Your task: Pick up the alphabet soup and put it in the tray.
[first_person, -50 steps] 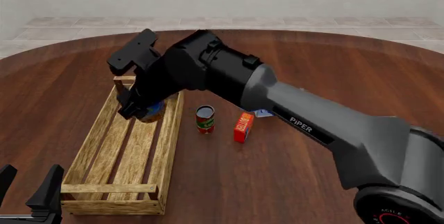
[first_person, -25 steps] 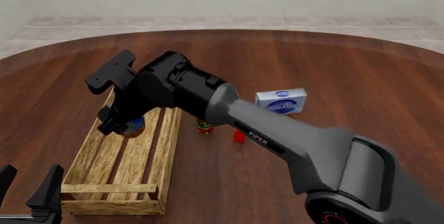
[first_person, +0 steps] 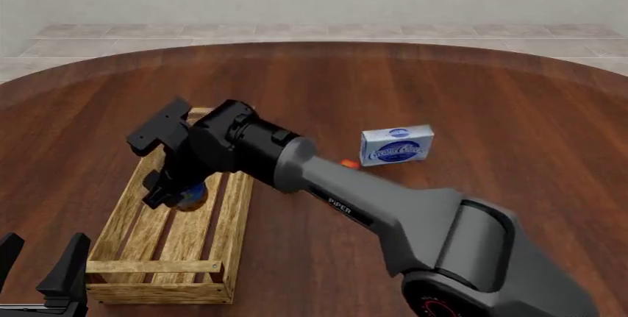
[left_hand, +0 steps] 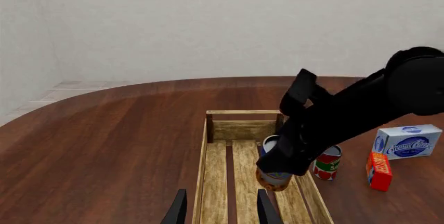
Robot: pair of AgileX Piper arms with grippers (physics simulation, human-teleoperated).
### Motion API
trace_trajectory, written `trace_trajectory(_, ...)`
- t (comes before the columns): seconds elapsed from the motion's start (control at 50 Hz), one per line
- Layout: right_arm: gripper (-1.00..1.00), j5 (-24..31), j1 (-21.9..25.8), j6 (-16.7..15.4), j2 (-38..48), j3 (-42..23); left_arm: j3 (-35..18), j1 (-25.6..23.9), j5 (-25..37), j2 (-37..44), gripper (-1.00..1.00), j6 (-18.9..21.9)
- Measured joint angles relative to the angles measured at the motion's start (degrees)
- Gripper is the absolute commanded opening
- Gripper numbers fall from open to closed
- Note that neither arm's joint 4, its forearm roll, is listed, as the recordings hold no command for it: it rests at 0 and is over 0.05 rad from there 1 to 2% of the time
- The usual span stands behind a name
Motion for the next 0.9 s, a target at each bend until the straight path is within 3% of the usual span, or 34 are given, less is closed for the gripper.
trace_trajectory(0.9, -1.00, -4.71, -0.42, 2.91, 3.51, 3.91, 0.00, 0.00, 0.00, 0.00, 1.00, 0.00)
